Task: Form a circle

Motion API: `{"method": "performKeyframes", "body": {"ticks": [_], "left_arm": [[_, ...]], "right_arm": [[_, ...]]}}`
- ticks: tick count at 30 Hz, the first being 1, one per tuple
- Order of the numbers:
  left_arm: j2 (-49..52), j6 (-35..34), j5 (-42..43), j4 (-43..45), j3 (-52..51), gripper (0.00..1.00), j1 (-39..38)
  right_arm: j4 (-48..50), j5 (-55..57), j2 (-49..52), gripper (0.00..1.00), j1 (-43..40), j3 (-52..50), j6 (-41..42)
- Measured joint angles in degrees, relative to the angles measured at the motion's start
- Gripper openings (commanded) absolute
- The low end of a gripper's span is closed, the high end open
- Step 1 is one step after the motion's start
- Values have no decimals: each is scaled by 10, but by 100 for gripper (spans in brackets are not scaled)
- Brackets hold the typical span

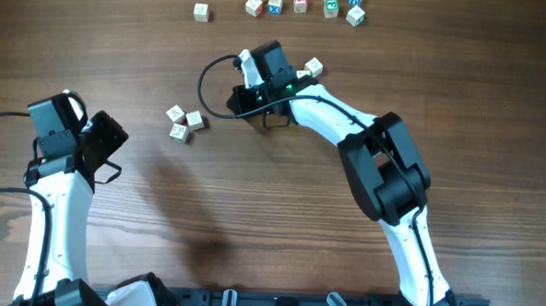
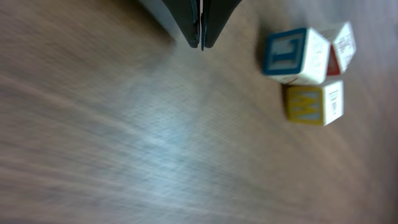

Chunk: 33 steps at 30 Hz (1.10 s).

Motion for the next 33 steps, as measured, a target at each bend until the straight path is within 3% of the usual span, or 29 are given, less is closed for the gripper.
{"method": "performKeyframes", "body": {"ticks": [11, 33], "left_arm": [[0, 0, 0, -2, 0, 6, 0], [0, 0, 0, -4, 0, 5, 0]], "right_arm": [[12, -35, 0, 4, 49, 0, 3], [38, 6, 0, 4, 52, 0, 60]]}}
